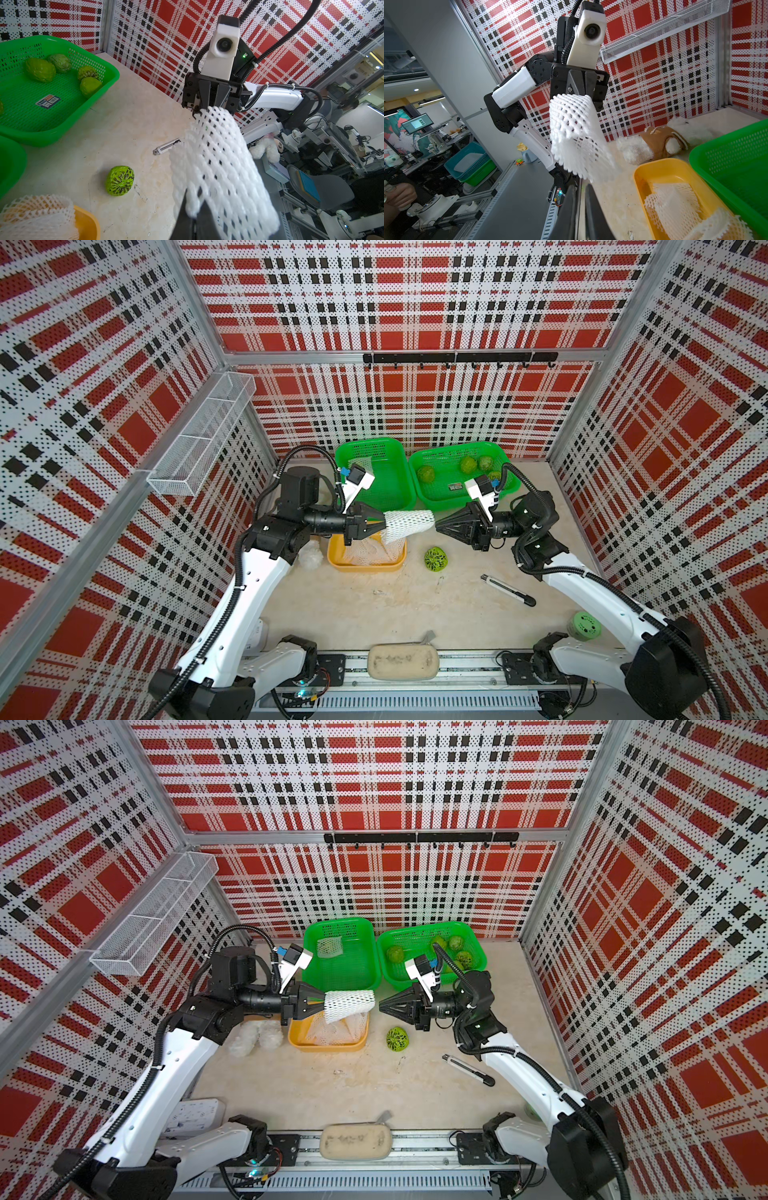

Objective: Sleeve custard apples in foam nets
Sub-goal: Open the foam net.

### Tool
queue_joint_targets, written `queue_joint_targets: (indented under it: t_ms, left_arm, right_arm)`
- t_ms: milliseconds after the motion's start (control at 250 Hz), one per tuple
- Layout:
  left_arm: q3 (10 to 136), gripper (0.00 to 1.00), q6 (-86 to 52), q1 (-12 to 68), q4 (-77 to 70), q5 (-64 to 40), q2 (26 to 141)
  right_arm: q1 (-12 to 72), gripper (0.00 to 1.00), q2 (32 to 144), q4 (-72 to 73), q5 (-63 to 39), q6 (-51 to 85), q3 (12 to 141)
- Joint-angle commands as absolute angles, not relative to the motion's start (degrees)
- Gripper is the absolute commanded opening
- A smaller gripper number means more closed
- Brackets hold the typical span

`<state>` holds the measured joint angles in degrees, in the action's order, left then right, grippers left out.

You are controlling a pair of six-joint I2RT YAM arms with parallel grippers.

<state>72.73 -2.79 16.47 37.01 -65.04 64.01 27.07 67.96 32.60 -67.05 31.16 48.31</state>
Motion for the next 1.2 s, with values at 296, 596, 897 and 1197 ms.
queue_joint_targets:
  t_ms: [296, 596, 897, 1197]
  left_arm:
    - [71.2, 0.00, -4.0, 16.8, 34.4, -68.3, 62.7]
    - [70.4, 0.00, -3.6, 17.0, 34.0, -73.4, 62.0]
    - [69.3, 0.00, -2.5, 17.0, 35.0, -73.9, 60.3]
    - [69.1, 0.00, -2.2, 13.9, 35.4, -72.2, 59.8]
  right_arm:
    - [33.2, 0.14, 69.9, 31.1, -67.7, 26.0, 52.8]
    - [33.6, 0.15, 69.3, 19.9, -66.9, 16.5, 56.2]
    - [33.5, 0.15, 72.2, 6.7, -68.9, 6.6, 63.6]
    - [31.4, 0.15, 70.3, -0.4, -68.7, 1.9, 64.3]
